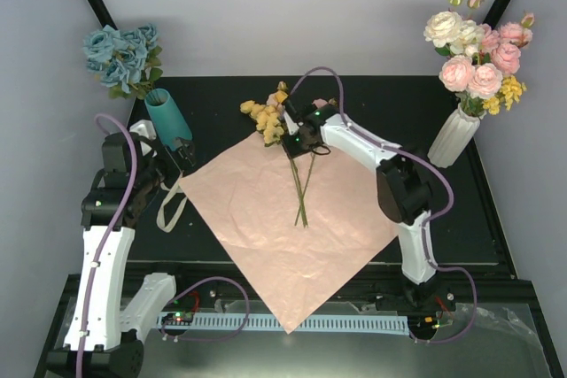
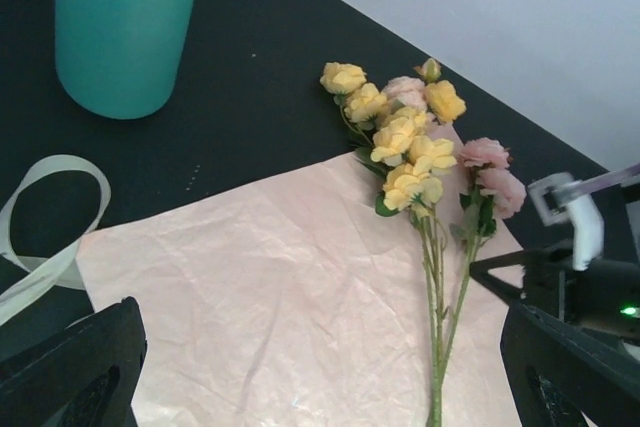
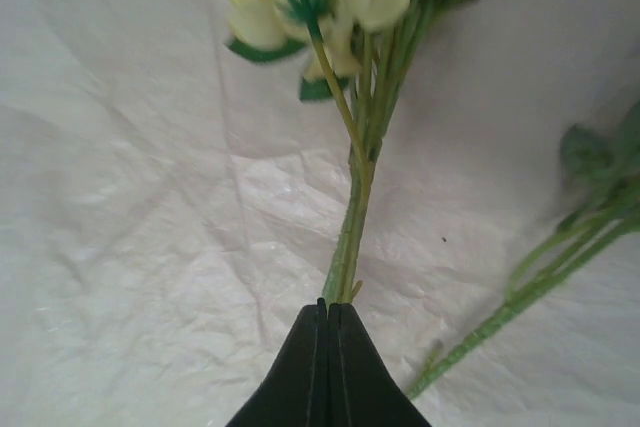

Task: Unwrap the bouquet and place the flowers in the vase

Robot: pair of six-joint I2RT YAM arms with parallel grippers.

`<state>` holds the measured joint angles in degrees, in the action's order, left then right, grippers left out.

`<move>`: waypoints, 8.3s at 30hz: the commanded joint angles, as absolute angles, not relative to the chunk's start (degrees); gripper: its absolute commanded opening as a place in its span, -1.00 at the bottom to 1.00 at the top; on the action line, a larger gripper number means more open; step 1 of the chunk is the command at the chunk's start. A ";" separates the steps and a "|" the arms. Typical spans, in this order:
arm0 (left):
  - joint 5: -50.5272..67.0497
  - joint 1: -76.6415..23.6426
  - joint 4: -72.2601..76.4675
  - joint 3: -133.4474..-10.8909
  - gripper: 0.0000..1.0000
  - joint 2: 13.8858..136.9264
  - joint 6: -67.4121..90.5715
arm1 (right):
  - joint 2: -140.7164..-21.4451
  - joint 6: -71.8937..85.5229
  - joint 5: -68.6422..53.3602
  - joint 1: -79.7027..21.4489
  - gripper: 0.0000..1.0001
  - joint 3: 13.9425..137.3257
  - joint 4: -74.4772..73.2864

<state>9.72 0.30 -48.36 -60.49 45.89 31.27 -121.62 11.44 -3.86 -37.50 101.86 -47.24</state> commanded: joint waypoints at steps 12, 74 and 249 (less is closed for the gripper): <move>24.50 -1.03 -39.26 -59.00 0.90 44.59 31.44 | -114.03 12.40 -4.92 -37.20 0.04 97.23 -43.99; 38.76 -3.52 -28.24 -57.26 0.98 46.63 33.70 | -98.39 17.45 -28.13 -35.09 -0.97 101.66 -34.91; -0.11 11.43 -47.73 -64.22 0.98 43.51 57.56 | -95.54 15.31 -6.50 -42.91 0.99 90.59 -46.33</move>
<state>-3.70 11.25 -44.03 -64.84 46.70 59.53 -91.18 15.94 -8.88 -42.98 85.73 -41.08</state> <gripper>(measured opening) 0.989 0.997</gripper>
